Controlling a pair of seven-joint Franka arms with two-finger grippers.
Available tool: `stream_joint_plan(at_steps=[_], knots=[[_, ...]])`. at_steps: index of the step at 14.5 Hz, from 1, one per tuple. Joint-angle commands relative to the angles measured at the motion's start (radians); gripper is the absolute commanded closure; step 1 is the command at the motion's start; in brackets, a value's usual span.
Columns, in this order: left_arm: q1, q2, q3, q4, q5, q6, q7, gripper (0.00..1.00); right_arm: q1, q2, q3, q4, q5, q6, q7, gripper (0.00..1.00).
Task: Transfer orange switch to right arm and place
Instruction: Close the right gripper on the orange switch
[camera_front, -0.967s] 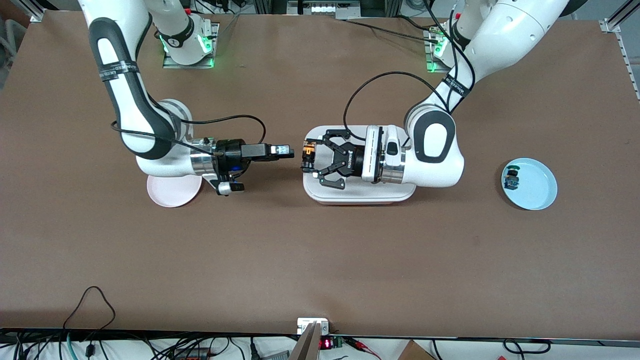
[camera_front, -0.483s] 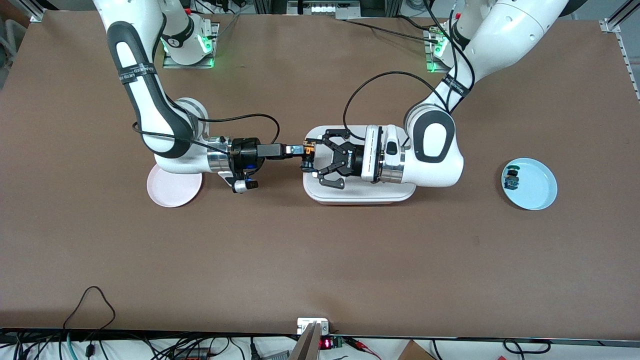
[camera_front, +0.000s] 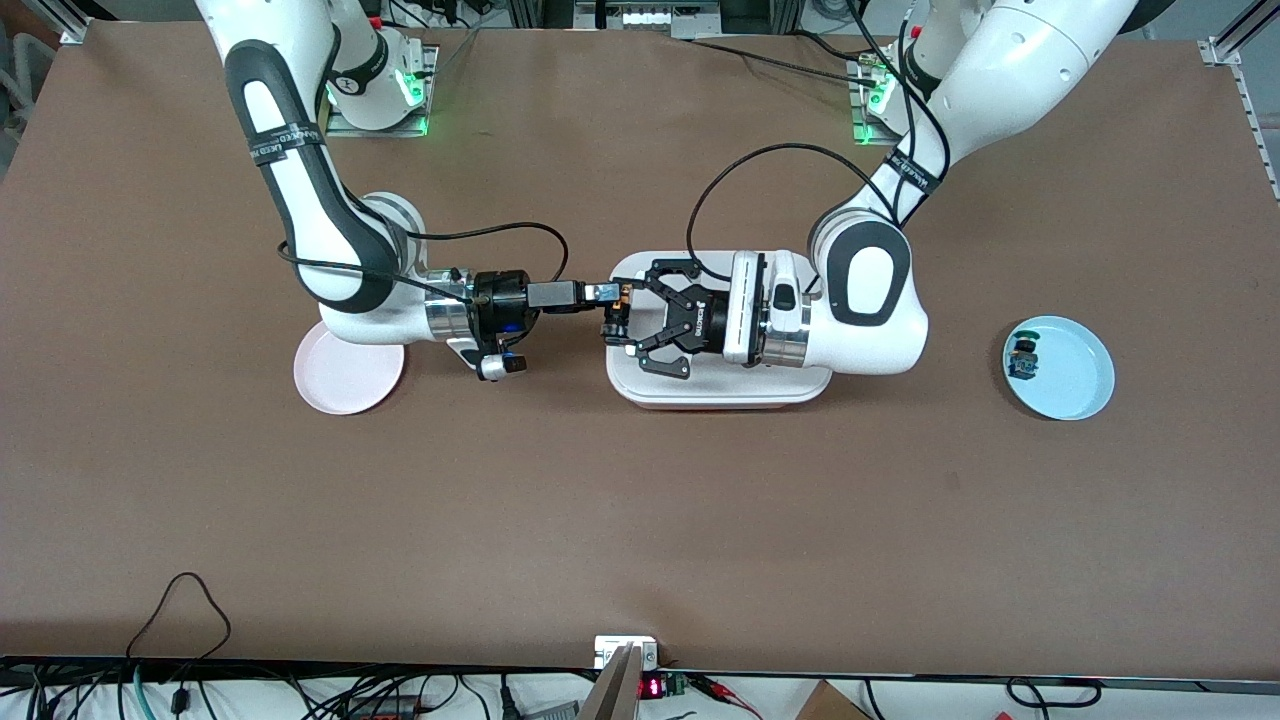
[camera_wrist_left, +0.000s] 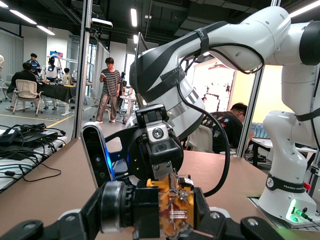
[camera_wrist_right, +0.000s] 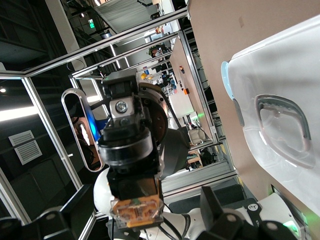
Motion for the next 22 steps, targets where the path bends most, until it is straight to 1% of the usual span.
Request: stream_joint_plan(at_steps=[1, 3, 6, 10, 11, 12, 13, 14, 17, 18, 19, 20, 21, 22], knots=[[0.0, -0.01, 0.001, -0.004, -0.036, 0.005, 0.042, 1.0, 0.009, 0.003, -0.007, 0.01, 0.022, 0.008, -0.004, 0.06], [0.0, -0.01, 0.002, -0.004, -0.035, 0.004, 0.042, 1.0, 0.008, 0.003, -0.005, 0.01, 0.026, 0.008, -0.003, 0.06], [0.005, -0.01, 0.001, -0.004, -0.033, 0.002, 0.042, 1.0, 0.009, 0.012, -0.007, 0.015, 0.063, 0.01, -0.003, 0.06], [0.008, -0.012, 0.001, -0.004, -0.033, 0.001, 0.044, 1.0, 0.012, 0.026, -0.007, 0.037, 0.066, 0.011, -0.003, 0.07], [0.006, -0.012, 0.001, -0.004, -0.033, 0.001, 0.042, 1.0, 0.012, 0.026, -0.007, 0.037, 0.066, 0.011, -0.007, 0.09], [0.005, -0.012, 0.001, -0.004, -0.035, 0.001, 0.042, 1.0, 0.012, 0.026, -0.007, 0.037, 0.066, 0.011, -0.013, 0.13], [0.006, -0.012, 0.001, -0.009, -0.033, 0.001, 0.047, 1.0, 0.012, 0.026, -0.005, 0.038, 0.066, 0.011, -0.013, 0.19], [0.006, -0.012, 0.001, -0.009, -0.035, 0.001, 0.055, 1.0, 0.012, 0.026, -0.007, 0.038, 0.069, 0.013, -0.013, 0.27], [0.002, -0.012, 0.001, -0.007, -0.035, 0.001, 0.055, 1.0, 0.011, 0.026, -0.007, 0.04, 0.071, 0.011, -0.016, 0.58], [0.003, -0.012, 0.002, -0.007, -0.035, 0.001, 0.055, 1.0, 0.011, 0.026, -0.005, 0.04, 0.074, 0.011, -0.004, 0.81], [0.003, -0.012, 0.001, -0.007, -0.035, 0.001, 0.055, 1.0, 0.011, 0.026, -0.007, 0.038, 0.074, 0.011, -0.016, 0.84], [0.003, -0.012, 0.001, -0.009, -0.038, 0.001, 0.049, 1.0, 0.011, 0.026, -0.005, 0.038, 0.074, 0.01, -0.016, 0.94], [0.003, -0.01, 0.001, -0.009, -0.038, 0.002, 0.049, 1.0, 0.011, 0.026, -0.005, 0.038, 0.074, 0.01, -0.016, 0.99], [0.003, -0.012, 0.001, -0.009, -0.038, 0.001, 0.045, 1.0, 0.012, 0.026, -0.007, 0.038, 0.074, 0.01, -0.016, 1.0]])
